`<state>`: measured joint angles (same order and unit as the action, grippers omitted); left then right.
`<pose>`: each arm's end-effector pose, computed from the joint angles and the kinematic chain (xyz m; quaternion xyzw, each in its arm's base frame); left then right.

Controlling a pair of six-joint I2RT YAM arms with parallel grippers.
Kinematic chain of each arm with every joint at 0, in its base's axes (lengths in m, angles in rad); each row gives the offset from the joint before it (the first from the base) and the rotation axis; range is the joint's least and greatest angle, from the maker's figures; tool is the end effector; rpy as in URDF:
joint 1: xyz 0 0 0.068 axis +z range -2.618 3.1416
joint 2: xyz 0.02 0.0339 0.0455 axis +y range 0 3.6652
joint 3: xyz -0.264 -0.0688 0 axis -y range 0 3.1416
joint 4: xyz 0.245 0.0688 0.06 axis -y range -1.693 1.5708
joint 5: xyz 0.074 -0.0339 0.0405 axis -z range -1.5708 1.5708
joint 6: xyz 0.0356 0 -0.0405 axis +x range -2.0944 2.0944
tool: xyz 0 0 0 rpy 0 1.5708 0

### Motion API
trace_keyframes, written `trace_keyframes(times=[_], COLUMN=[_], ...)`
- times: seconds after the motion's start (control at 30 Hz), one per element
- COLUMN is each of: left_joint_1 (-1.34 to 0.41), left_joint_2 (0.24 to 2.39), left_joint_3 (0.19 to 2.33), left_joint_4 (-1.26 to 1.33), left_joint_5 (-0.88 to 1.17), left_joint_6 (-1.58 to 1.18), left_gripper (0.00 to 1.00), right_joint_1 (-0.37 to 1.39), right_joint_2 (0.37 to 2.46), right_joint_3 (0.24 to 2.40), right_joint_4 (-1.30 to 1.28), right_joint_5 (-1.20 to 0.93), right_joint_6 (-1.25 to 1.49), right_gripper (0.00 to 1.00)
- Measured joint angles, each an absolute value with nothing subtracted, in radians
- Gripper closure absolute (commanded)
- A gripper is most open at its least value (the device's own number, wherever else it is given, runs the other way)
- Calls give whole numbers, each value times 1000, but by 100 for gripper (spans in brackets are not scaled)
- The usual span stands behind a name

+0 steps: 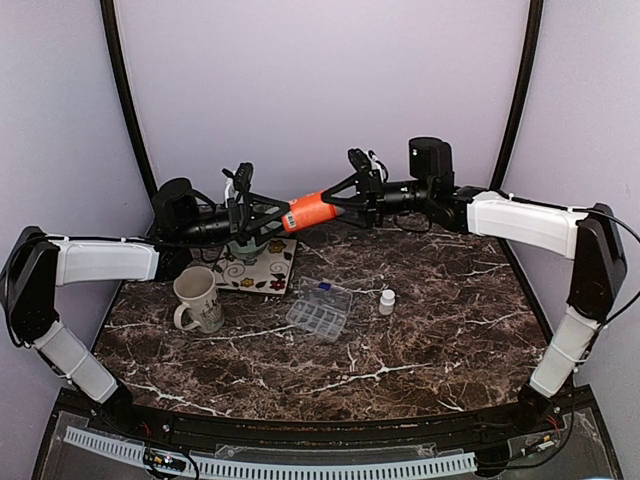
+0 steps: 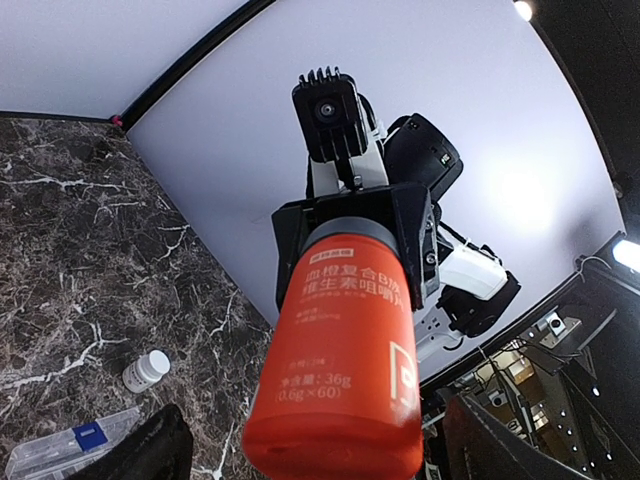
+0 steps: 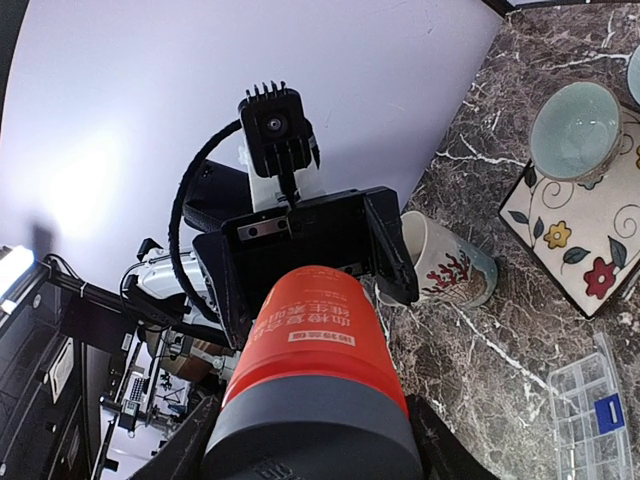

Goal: Sort the pills into containers
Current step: Pass from the right arm to the left

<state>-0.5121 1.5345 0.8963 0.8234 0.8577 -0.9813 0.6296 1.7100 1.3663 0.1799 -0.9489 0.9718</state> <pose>0.2819 -0.1894 0.2975 0.1762 0.6393 -0.6702 0.3332 0.3071 0.2595 0.3334 -0.1757 0.7188 0.6556 0.1505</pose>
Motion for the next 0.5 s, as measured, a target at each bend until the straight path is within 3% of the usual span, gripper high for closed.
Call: trace_keyframes(times=[0.5], left_joint_1=[-512], left_joint_2=[1552], left_joint_3=[901], left_joint_4=[870], left_joint_5=[876], left_joint_6=[-1011], left_gripper=[15], right_joint_1=[655], right_joint_2=[1752], right_joint_3=[1366], right_joint_4=[239], right_joint_5=[-950], right_joint_6=[1012], right_gripper=[83])
